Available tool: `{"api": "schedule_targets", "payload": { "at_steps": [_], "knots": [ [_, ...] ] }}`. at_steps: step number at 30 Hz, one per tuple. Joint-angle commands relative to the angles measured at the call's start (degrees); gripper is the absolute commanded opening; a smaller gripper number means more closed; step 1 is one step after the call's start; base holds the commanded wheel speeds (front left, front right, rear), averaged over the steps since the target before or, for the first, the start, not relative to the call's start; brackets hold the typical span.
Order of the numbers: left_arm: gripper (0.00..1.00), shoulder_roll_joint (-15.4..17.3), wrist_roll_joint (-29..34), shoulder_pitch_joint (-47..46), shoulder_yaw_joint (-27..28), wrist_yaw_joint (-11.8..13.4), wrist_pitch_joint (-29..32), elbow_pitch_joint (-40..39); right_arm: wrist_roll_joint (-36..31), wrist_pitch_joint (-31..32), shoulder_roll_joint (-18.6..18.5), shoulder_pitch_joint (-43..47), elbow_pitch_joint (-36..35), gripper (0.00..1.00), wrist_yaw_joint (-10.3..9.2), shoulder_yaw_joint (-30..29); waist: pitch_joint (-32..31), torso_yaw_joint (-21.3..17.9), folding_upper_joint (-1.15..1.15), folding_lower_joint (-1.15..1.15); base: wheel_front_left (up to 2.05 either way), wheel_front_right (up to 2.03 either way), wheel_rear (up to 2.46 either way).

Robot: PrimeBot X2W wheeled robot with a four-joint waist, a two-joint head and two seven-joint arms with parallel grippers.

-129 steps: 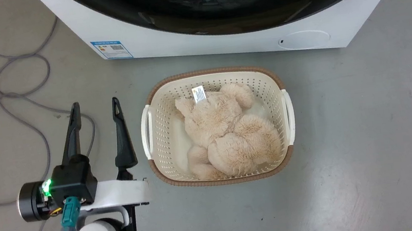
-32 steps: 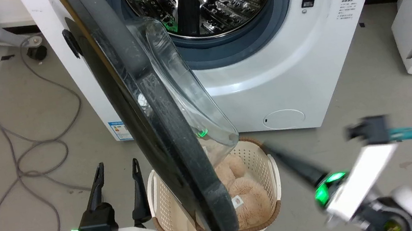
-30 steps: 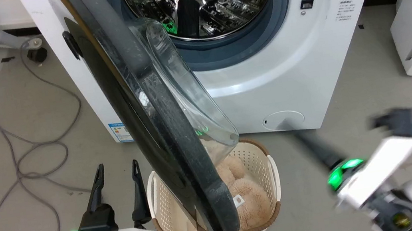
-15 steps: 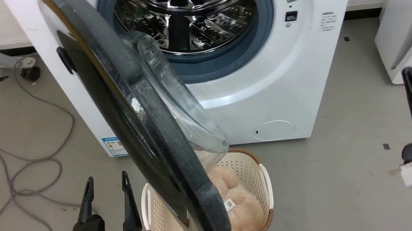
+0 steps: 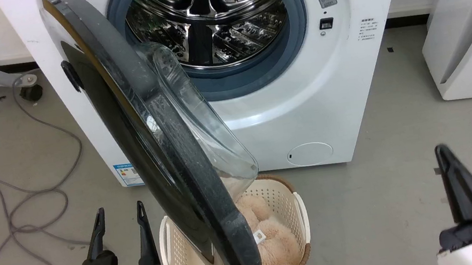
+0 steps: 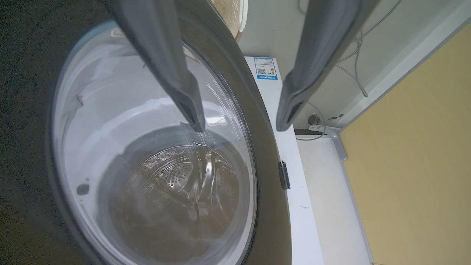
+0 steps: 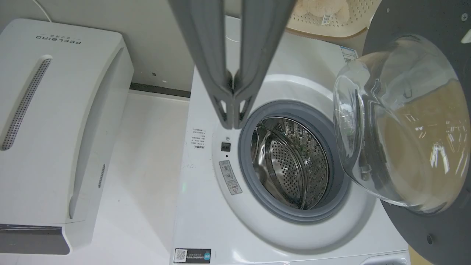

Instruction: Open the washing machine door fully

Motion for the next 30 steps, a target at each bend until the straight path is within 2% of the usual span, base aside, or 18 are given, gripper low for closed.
{"api": "schedule_targets", "payload": {
  "at_steps": [1,3,4,5,6,15,16,17,23,30],
  "knots": [
    [1.0,0.2,-0.2,0.9,-0.1,-0.2,-0.3,0.1,0.0,-0.2,0.7,1.2,0.0,0.0,0.03,-0.1,-0.2,0.0,0.0,0.0,0.0,0.0,0.0],
    [1.0,0.2,-0.2,1.3,-0.1,-0.2,-0.3,0.2,1.0,-0.2,1.4,2.2,1.0,0.0,0.03,-0.6,-0.7,0.1,0.0,0.0,0.0,0.0,0.0],
    [1.0,0.2,-0.3,1.4,-0.1,-0.2,-0.3,0.3,1.3,-0.2,1.7,2.6,1.5,0.12,0.03,-0.8,-0.9,0.1,0.0,0.0,0.0,0.0,0.0],
    [1.0,0.2,-0.3,1.6,-0.1,-0.2,-0.3,0.4,1.3,-0.2,1.8,2.9,1.9,0.96,0.03,-0.8,-1.0,0.1,0.0,0.0,0.0,0.0,0.0],
    [1.0,0.1,-0.3,1.7,-0.1,-0.3,-0.3,0.5,1.1,-0.2,2.0,3.2,2.2,1.0,0.03,-0.8,-1.2,0.1,0.0,0.0,0.0,0.0,0.0],
    [1.0,0.1,-0.1,2.0,0.2,0.2,-0.3,0.9,-1.9,-0.2,2.7,4.7,4.0,1.0,0.03,-1.4,-1.9,0.4,0.0,0.0,0.0,0.0,0.0],
    [0.67,0.1,-0.3,1.8,0.3,-0.1,-0.3,0.8,-1.9,-0.2,2.7,4.9,4.1,1.0,0.03,-1.5,-2.0,0.5,0.0,0.0,0.0,0.0,0.0],
    [0.0,0.1,-0.3,1.7,0.4,-0.2,-0.3,0.7,-1.8,-0.2,2.8,4.9,4.2,1.0,0.03,-1.7,-2.0,0.6,0.0,0.0,0.0,0.0,0.0],
    [0.0,0.7,-0.6,-0.4,1.7,-0.8,-0.3,-2.3,0.1,-0.2,2.8,5.9,4.0,1.0,0.03,-2.6,-2.2,1.4,0.0,0.0,0.0,0.0,0.0],
    [0.0,1.1,-0.4,-4.6,2.5,-1.8,-0.3,-13.0,1.4,-0.2,2.8,5.9,3.9,1.0,0.03,-2.6,-2.1,1.5,0.0,0.0,0.0,0.0,0.0]
  ]
}}
